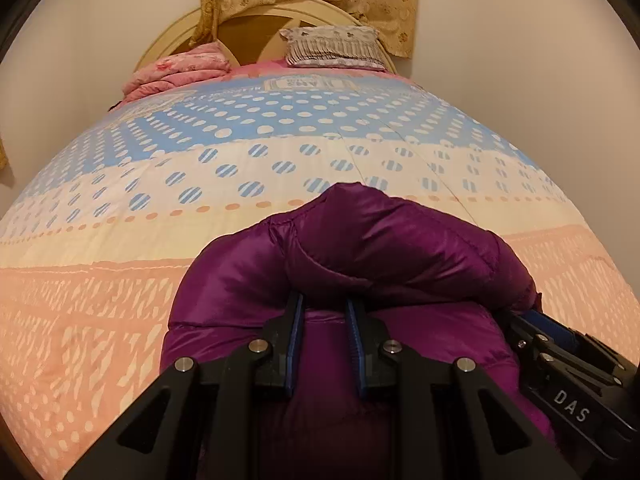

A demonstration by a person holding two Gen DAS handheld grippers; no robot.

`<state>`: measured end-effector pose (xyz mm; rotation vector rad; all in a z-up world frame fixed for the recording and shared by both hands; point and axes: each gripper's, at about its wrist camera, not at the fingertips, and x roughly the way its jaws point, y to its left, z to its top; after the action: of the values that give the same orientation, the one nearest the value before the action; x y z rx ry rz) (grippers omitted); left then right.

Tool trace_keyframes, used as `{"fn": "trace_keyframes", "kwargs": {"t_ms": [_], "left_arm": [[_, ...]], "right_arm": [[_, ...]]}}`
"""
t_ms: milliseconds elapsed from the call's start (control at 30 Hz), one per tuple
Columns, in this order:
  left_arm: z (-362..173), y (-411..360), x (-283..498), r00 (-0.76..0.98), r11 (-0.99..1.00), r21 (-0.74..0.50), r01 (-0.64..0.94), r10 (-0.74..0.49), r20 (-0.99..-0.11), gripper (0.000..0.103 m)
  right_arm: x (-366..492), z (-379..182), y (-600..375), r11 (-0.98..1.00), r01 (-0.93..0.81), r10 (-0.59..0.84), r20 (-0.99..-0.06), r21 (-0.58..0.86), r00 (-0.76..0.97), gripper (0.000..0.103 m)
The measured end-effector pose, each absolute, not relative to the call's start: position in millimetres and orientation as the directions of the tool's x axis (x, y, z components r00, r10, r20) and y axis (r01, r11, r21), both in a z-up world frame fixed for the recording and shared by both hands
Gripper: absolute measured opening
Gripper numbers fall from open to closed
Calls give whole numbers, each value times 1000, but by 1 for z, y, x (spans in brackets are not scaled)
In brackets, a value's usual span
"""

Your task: Fold large clothes

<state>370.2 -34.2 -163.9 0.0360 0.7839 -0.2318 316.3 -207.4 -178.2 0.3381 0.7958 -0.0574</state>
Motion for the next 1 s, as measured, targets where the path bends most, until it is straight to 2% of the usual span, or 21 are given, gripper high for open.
{"fn": "trace_keyframes", "kwargs": {"t_ms": [100, 233, 367, 467, 567, 667, 767, 1000], "left_arm": [[-147, -25, 368, 652, 960, -58, 275, -230, -723, 22], [-112, -9, 377, 705, 972, -38, 233, -196, -681, 22], [-114, -28, 412, 685, 969, 57, 239, -127, -717, 24], [-136, -41, 428, 665, 962, 132, 240, -64, -744, 24], [-159, -42, 439, 628, 970, 119, 213, -42, -777, 24], [-168, -42, 444, 620, 978, 99, 186, -39, -784, 24], [-179, -48, 448, 619, 976, 127, 179, -11, -785, 24], [-191, -46, 455, 613, 982, 98, 160, -21, -789, 24]], "right_arm": [[313, -168, -205, 957, 163, 73, -743, 240, 666, 53], [299, -134, -212, 945, 152, 104, -708, 289, 698, 55], [318, -108, -199, 958, 115, 109, -703, 264, 702, 58], [348, -120, -184, 977, 101, 70, -733, 187, 677, 58], [362, -154, -186, 972, 112, 89, -770, 205, 632, 58], [360, -171, -195, 953, 117, 139, -747, 279, 650, 58], [361, -176, -194, 955, 111, 140, -747, 276, 650, 58], [362, -182, -197, 943, 126, 147, -725, 308, 673, 58]]}}
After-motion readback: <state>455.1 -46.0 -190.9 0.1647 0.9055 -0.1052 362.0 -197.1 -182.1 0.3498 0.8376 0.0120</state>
